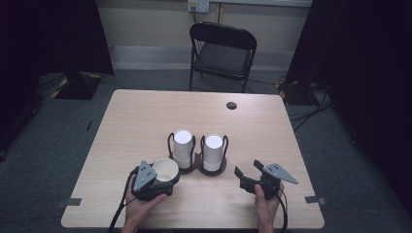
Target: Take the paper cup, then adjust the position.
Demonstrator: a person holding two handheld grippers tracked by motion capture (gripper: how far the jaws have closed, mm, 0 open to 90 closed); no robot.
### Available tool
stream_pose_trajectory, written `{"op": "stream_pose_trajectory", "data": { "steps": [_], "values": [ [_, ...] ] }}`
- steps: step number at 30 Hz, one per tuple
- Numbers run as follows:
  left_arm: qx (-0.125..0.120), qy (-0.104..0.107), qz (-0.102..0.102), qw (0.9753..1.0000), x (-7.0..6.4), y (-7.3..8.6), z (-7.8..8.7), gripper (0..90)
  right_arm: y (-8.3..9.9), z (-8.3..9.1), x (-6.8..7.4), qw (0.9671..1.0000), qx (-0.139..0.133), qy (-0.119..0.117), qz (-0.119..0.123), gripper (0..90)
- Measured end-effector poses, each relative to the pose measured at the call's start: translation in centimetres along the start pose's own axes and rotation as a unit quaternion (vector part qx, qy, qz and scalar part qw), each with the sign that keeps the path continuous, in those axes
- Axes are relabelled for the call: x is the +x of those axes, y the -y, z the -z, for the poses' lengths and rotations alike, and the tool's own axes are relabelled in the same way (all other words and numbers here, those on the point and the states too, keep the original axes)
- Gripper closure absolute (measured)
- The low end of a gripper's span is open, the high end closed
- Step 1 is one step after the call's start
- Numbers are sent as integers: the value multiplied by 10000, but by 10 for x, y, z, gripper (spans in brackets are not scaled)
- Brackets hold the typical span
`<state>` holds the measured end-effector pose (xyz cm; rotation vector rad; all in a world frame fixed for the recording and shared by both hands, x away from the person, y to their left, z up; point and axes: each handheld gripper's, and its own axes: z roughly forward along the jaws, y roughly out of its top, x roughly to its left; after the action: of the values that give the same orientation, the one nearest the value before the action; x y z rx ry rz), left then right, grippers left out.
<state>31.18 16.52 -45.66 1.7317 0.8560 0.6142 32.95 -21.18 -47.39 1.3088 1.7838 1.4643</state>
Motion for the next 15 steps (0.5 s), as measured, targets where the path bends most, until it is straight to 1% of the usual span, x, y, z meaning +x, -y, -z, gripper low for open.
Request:
{"op": "stream_pose_trajectory", "data": {
  "steps": [1,2,3,4,5,7,8,9,11,12,14,15],
  "values": [
    [-11,-18,47,10000,4,0,1,223,1,1,0,10000,-84,17,27,144],
    [0,-65,53,10000,7,0,1,223,1,2,-1,9999,-94,3,34,142],
    [-13,-137,76,9999,10,0,1,224,2,2,-3,9999,-87,77,55,143],
    [19,-182,40,9998,12,-1,1,223,3,2,-3,9997,-109,196,105,143],
    [30,-238,22,9997,15,-1,0,224,4,3,-5,9996,-109,245,124,143],
    [41,-304,32,9995,20,-2,0,224,6,4,-8,9993,-186,326,74,143],
    [4,-322,77,9995,22,-3,0,224,7,5,-9,9991,-214,366,67,145],
    [2,-352,93,9993,25,-3,0,224,8,5,-10,9992,-221,340,49,148],
    [-30,-367,145,9992,28,-4,-1,224,10,5,-12,9993,-237,289,93,148],
    [-30,-410,118,9991,29,-5,-1,224,11,5,-12,9992,-258,279,92,148],
    [-26,-469,126,9988,33,-8,-2,224,13,5,-13,9990,-303,308,132,149],
    [-37,-538,136,9985,34,-9,-2,224,14,5,-14,9988,-321,328,170,149]
  ]
}}
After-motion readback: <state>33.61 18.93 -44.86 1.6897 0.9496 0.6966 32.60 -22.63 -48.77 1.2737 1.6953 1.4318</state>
